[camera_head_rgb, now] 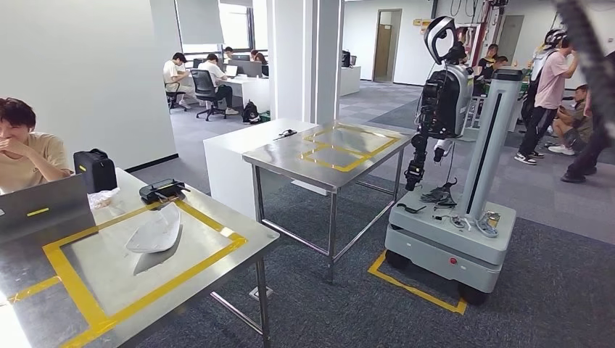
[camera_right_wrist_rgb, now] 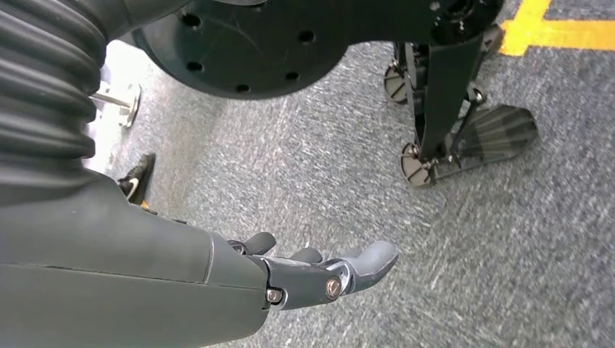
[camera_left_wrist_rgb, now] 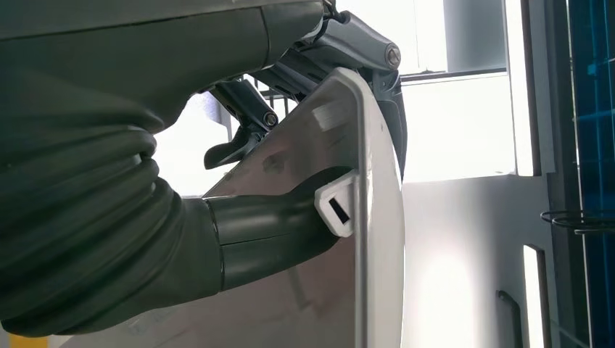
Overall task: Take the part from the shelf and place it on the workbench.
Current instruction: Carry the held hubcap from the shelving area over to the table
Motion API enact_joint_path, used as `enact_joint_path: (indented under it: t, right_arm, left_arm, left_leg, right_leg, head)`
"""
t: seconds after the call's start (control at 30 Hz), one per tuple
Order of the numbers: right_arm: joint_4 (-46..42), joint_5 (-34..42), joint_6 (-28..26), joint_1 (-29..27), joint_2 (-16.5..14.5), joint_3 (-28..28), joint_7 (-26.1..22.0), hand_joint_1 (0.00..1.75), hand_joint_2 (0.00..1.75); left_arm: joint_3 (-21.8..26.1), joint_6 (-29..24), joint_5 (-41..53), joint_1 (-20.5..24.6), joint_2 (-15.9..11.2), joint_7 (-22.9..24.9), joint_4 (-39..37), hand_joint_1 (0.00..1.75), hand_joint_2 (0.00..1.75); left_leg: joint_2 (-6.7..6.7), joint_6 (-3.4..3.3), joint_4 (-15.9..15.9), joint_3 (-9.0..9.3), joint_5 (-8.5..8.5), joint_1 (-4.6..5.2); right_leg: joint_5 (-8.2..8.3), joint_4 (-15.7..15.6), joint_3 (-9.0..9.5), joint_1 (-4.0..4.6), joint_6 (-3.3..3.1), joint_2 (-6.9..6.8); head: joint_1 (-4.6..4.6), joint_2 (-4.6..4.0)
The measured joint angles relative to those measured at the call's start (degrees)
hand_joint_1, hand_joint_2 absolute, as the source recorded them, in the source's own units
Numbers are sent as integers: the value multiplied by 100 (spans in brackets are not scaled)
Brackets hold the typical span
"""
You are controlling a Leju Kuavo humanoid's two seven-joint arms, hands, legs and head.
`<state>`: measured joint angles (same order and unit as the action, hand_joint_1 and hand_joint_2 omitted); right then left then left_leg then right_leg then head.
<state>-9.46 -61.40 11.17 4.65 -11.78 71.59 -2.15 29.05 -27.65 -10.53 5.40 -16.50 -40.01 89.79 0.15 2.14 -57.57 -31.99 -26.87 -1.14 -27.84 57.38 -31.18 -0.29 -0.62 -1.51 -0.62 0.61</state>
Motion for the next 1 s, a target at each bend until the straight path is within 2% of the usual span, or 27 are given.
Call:
enact_joint_path:
  t: [0.07, 0.33, 0.5, 0.63, 0.7, 0.77, 0.83, 0.87, 0.9, 0.93, 1.0]
  right_arm:
    - [0, -1, 0, 0, 0, 1, -8, 0, 175]
    - [0, -81, 76, -1, 2, -1, -61, 0, 175]
    - [0, -102, 88, -1, 2, -1, -70, 0, 175]
    - [0, -101, 90, 3, 2, -1, -71, 0, 175]
    - [0, -100, 89, 7, 4, -1, -75, 0, 175]
    - [0, -99, 85, 9, 9, -1, -81, 0, 175]
    - [0, -98, 75, 7, 15, -1, -83, 0, 175]
    - [0, -98, 70, 3, 16, -1, -83, 0, 175]
    - [0, -98, 68, -1, 18, 0, -83, 0, 175]
    - [0, -99, 69, -3, 21, 1, -83, 0, 175]
    - [0, -99, 70, -3, 32, 1, -83, 0, 175]
  left_arm:
    - [-1, 0, 0, 0, -1, 6, -1, 175, 175]
    - [-2, -6, -10, 93, -52, 40, -98, 175, 175]
    - [-2, -42, -27, 218, -90, 27, -198, 175, 175]
    - [-5, -57, -27, 295, -95, 3, -265, 175, 175]
    - [-9, -58, -26, 301, -95, -8, -280, 175, 175]
    - [-18, -61, -26, 328, -84, -13, -293, 175, 175]
    - [-39, -63, -25, 364, -59, -12, -321, 175, 175]
    - [-54, -63, -24, 382, -48, -12, -341, 175, 175]
    - [-67, -63, -22, 403, -41, -12, -364, 175, 175]
    - [-77, -63, -21, 430, -38, -12, -390, 175, 175]
    - [-91, -63, -18, 483, -37, -12, -437, 175, 175]
  left_leg:
    - [1, -4, -5, -1, -2, 6]
    - [5, -8, -9, 0, 2, 7]
    - [7, -22, -24, -5, -7, 14]
    - [2, -69, -41, -38, -23, 36]
    - [-21, -127, 16, -10, 8, 19]
    - [-55, -190, 79, 31, 51, -9]
    - [-105, -216, 70, 4, 60, -7]
    - [-145, -216, 52, -17, 58, -3]
    - [-189, -211, 29, -35, 54, -2]
    - [-241, -200, 3, -51, 46, -4]
    - [-344, -156, -54, -69, 19, -18]
  right_leg:
    - [1, -1, 0, -1, 22, 0]
    - [4, 13, -7, -5, 31, 1]
    - [9, 13, -10, -24, 60, 0]
    - [13, 3, -3, -44, 108, -16]
    - [-25, 36, -15, -38, 152, -13]
    - [-259, 403, -175, -31, 173, 48]
    - [-632, 1161, -533, -36, 165, 111]
    - [-746, 1492, -704, -36, 161, 124]
    - [-758, 1650, -794, -37, 156, 131]
    - [-652, 1573, -769, -40, 148, 142]
    - [-282, 872, -438, -54, 122, 238]
  head:
    - [1, 0]
    - [-1, 0]
    - [-1, 0]
    - [-2, 0]
    - [-1, 0]
    - [3, 1]
    - [7, 1]
    - [7, 1]
    - [7, 1]
    - [8, 1]
    - [8, 1]
